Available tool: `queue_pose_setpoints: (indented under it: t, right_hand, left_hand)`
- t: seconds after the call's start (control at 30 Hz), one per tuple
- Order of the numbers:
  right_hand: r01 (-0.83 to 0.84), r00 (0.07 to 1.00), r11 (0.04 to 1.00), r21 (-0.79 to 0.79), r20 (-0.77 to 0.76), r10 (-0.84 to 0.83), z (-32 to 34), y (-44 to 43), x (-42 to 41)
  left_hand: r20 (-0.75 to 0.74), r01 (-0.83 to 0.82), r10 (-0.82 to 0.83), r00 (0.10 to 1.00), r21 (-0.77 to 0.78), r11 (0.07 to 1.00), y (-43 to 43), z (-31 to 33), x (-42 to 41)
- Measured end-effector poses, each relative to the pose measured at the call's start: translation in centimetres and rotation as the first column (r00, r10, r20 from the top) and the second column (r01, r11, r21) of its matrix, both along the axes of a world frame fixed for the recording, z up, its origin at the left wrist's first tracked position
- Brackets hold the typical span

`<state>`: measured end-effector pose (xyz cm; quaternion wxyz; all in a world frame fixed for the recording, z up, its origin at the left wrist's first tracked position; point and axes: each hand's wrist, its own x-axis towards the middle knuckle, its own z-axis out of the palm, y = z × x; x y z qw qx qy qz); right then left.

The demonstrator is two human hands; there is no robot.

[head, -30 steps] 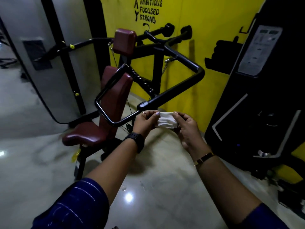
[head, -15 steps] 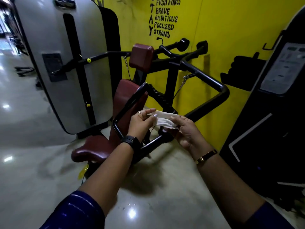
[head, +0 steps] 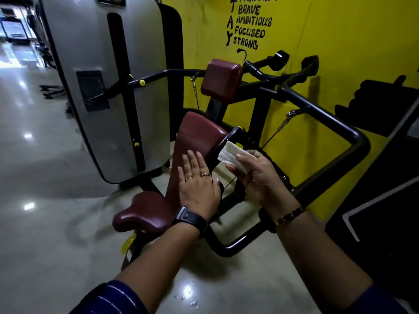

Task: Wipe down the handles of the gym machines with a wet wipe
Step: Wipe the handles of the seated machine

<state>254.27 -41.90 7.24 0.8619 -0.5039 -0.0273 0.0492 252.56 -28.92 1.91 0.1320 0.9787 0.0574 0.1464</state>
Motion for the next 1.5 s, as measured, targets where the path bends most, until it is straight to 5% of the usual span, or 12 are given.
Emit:
queue_pose_setpoints:
  t: [0.13,0.2,0.27,0.33,0.43,0.5,0.63,0.8,0.97,1.2,1.4,1.5]
  right_hand:
    - [0.157,0.934,0.9,-0.408,0.357,-0.001,0.6,0.2,1.2]
    - [0.397,0.769,0.705,-0.588,0.632,0.093,1.0,0.2,2.1]
    - [0.637,0.515,0.488,-0.596,0.801,0.305,1.1,0.2,3.4]
    - [0.762,0.355,0.292,-0.578,0.75,0.558,0.5,0.3,5.0]
    - [0.831,0.251,0.114,-0.544,0.551,0.796,-1.3,0.4,6.6]
    - [0.846,0.191,0.089,-0.526,0.454,0.87,-2.7,-0.2,6.9]
    - [0.875,0.019,0.182,-0.448,0.407,0.913,-2.6,-2.7,8.0]
    - [0.859,0.135,0.173,-0.482,0.538,0.832,-1.7,-1.5,9.3]
    - [0.863,0.062,0.192,-0.468,0.476,0.877,-3.4,-0.8,7.6]
    - [0.847,0.232,0.134,-0.515,0.583,0.779,-2.7,-0.9,9.3]
    - [0.847,0.139,0.208,-0.489,0.582,0.801,-3.7,-1.7,8.1]
    - [0.841,0.247,0.167,-0.515,0.64,0.727,-2.7,-2.6,9.6]
  left_hand:
    - [-0.078,-0.049,0.049,0.996,0.012,0.999,-0.4,-1.0,0.4]
    - [-0.083,-0.059,0.061,0.995,0.025,0.998,-0.5,-1.0,0.5]
    - [-0.095,-0.075,0.079,0.992,0.045,0.996,-0.6,-1.1,0.5]
    - [-0.115,-0.104,0.112,0.987,0.076,0.992,-0.7,-1.2,0.5]
    - [-0.153,-0.156,0.176,0.972,0.135,0.979,-1.0,-1.1,0.5]
    - [-0.189,-0.185,0.203,0.961,0.105,0.977,-1.5,-1.0,0.4]
    - [-0.13,-0.295,0.298,0.945,0.049,0.954,-2.8,-1.4,0.0]
    - [-0.125,-0.329,0.347,0.929,0.146,0.933,-3.0,-1.6,-0.1]
    - [-0.102,-0.374,0.426,0.899,0.327,0.868,-3.4,-1.9,0.1]
    - [-0.108,-0.352,0.39,0.914,0.264,0.898,-3.7,-1.6,-0.1]
    - [-0.11,-0.335,0.371,0.922,0.249,0.909,-3.4,-2.3,0.1]
    - [-0.109,-0.322,0.35,0.93,0.213,0.923,-3.2,-2.3,0.2]
